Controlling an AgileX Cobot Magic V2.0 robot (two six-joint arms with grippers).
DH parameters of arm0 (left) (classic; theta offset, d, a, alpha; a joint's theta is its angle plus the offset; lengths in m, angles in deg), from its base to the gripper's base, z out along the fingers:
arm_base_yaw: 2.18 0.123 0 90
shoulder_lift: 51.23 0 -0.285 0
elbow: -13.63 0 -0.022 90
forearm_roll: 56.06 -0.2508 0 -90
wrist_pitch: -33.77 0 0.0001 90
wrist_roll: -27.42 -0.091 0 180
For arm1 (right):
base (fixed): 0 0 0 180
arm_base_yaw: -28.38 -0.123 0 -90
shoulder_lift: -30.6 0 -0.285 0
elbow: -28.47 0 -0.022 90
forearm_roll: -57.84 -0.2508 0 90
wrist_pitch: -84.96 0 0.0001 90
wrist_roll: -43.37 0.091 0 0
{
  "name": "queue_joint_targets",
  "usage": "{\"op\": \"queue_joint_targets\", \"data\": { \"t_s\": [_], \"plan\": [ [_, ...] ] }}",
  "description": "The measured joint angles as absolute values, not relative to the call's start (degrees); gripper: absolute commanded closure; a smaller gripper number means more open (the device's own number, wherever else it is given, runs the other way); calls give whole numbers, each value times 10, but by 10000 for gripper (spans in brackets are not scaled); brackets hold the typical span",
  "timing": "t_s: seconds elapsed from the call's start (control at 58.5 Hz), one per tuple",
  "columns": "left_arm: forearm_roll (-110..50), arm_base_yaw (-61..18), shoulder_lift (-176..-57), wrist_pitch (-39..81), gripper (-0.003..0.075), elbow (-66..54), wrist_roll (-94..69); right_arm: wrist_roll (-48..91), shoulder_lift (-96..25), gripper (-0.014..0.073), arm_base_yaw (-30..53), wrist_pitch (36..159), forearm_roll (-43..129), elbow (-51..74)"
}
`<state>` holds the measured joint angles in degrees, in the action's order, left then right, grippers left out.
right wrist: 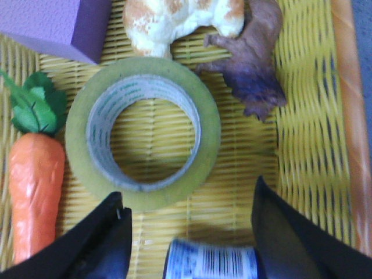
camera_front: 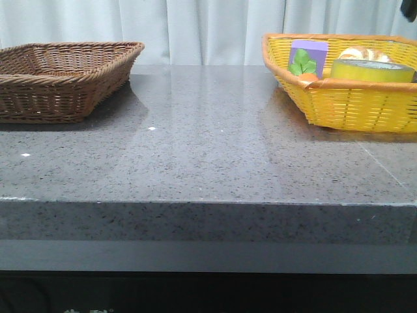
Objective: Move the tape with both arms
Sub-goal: 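Grasp the yellow tape roll by its rim with the right gripper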
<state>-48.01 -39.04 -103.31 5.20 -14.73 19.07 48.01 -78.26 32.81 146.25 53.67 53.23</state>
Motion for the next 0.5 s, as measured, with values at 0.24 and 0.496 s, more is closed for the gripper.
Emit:
{"op": "queue_joint_targets", "data": {
  "t_s": [0.24, 0.496],
  "plan": [
    [-480, -390, -1039, 53, 195, -147, 191, 476, -881, 123, 328, 1488, 552, 617],
    [-480, -390, -1056, 54, 195, -147, 191, 475, -949, 123, 328, 1499, 552, 646]
  ]
}}
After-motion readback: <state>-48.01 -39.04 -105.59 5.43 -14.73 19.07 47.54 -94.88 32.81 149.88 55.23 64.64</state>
